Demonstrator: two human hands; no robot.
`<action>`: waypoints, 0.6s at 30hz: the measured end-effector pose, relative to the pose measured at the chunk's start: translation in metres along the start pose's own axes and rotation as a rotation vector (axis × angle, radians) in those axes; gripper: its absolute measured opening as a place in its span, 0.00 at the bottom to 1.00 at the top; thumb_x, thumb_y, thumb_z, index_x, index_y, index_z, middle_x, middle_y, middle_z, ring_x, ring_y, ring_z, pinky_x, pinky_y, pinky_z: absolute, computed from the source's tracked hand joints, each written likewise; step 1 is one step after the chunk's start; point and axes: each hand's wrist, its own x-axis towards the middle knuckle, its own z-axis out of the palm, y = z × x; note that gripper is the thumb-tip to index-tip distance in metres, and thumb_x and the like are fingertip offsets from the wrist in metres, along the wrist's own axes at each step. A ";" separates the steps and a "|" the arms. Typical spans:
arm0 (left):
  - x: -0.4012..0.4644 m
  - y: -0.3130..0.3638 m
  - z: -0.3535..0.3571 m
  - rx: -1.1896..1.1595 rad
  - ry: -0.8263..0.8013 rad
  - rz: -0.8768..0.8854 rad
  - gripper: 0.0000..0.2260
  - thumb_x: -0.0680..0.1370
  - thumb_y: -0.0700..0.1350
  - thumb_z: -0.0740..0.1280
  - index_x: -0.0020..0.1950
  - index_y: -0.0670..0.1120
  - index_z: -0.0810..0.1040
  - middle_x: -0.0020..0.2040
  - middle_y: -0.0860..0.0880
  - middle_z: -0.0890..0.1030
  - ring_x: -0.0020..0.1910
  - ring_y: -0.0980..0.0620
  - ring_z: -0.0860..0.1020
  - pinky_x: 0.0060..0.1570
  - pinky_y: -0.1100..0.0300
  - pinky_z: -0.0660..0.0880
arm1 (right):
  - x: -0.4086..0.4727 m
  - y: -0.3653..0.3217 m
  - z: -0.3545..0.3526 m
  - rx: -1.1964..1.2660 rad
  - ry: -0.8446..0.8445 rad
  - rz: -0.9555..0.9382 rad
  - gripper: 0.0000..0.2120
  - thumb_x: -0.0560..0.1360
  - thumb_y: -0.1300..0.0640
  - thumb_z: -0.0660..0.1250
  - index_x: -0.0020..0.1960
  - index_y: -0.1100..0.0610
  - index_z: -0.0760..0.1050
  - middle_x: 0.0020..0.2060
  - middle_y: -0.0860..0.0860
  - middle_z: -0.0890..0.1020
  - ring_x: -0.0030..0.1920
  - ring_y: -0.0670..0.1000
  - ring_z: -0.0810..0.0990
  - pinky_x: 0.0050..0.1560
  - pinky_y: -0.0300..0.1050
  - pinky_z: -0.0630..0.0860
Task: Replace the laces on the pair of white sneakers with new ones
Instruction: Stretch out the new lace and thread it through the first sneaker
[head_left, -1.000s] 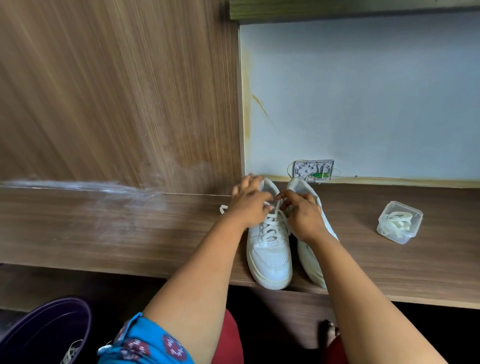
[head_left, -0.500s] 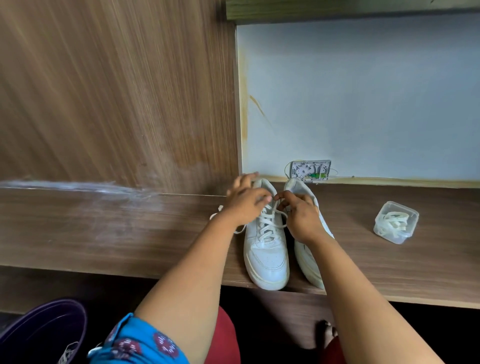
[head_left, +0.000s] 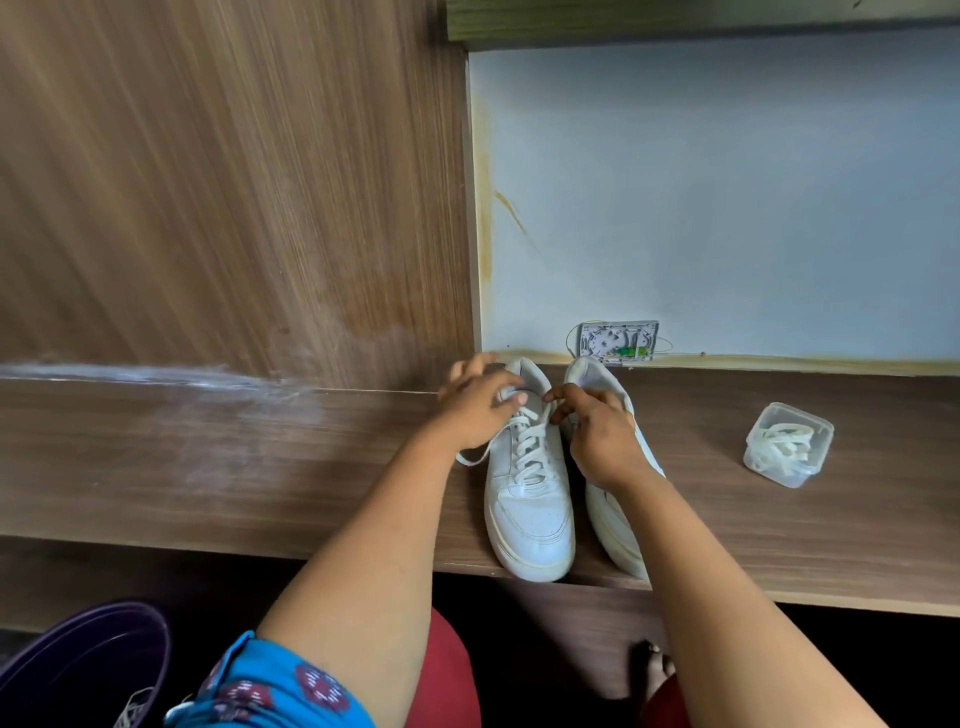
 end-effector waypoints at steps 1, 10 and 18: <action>0.002 0.006 0.002 0.040 -0.059 0.039 0.11 0.79 0.55 0.63 0.57 0.54 0.79 0.72 0.54 0.64 0.72 0.48 0.57 0.68 0.49 0.59 | 0.000 -0.001 0.000 -0.004 0.004 -0.006 0.26 0.69 0.69 0.56 0.58 0.45 0.75 0.42 0.40 0.79 0.58 0.51 0.70 0.57 0.51 0.69; 0.004 0.012 0.015 -0.364 -0.011 -0.056 0.06 0.78 0.45 0.67 0.45 0.44 0.78 0.40 0.50 0.76 0.41 0.51 0.73 0.45 0.57 0.69 | 0.000 -0.001 0.000 -0.021 0.011 -0.006 0.26 0.69 0.68 0.58 0.59 0.44 0.75 0.41 0.38 0.79 0.59 0.50 0.70 0.58 0.54 0.71; 0.001 0.013 -0.003 -0.726 0.005 -0.161 0.11 0.78 0.49 0.67 0.36 0.47 0.76 0.31 0.52 0.77 0.35 0.52 0.76 0.48 0.53 0.73 | -0.003 -0.007 0.009 -0.037 0.121 -0.006 0.17 0.77 0.63 0.59 0.63 0.52 0.75 0.55 0.53 0.80 0.59 0.59 0.70 0.58 0.56 0.70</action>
